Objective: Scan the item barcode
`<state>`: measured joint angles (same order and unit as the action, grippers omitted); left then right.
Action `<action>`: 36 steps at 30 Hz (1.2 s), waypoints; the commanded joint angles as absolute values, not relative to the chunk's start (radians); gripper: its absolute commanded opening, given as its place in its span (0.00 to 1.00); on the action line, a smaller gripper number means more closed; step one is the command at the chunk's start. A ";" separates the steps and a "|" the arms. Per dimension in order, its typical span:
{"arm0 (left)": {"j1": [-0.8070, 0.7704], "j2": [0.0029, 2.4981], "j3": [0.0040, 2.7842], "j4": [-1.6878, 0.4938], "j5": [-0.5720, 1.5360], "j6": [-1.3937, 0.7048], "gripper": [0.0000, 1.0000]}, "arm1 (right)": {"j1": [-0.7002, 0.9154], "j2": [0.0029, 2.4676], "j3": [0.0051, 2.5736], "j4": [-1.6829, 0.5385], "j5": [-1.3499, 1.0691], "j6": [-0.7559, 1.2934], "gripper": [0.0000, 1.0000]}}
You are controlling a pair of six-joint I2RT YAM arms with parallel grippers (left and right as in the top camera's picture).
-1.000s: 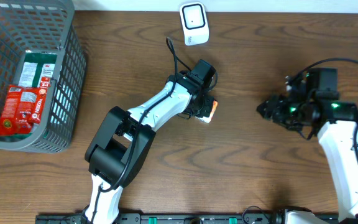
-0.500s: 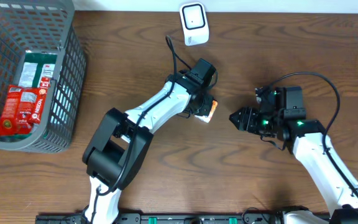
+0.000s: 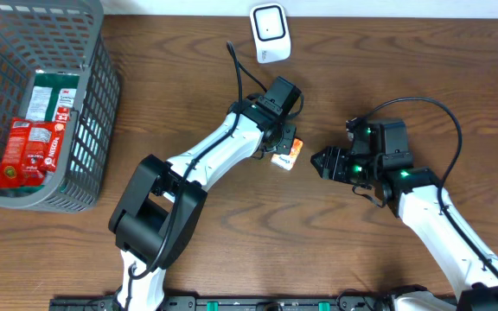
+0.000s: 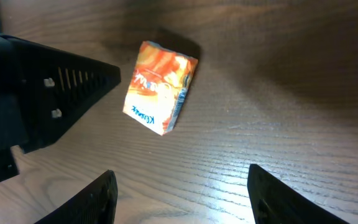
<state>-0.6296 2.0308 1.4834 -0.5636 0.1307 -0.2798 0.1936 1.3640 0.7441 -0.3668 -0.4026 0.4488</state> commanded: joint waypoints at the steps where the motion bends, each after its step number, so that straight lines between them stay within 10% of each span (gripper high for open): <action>1: -0.631 2.023 1.475 -0.558 0.111 -0.264 0.14 | 0.203 1.412 0.736 -0.358 -0.382 0.479 0.63; 36: -0.634 2.144 1.475 -0.544 0.063 -0.267 0.15 | 0.206 1.747 0.736 0.000 -0.582 0.584 0.57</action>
<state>-0.6308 2.1254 1.4830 -0.5404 0.0715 -0.2802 0.1951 1.7115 0.7410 -0.0479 -0.5018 0.5457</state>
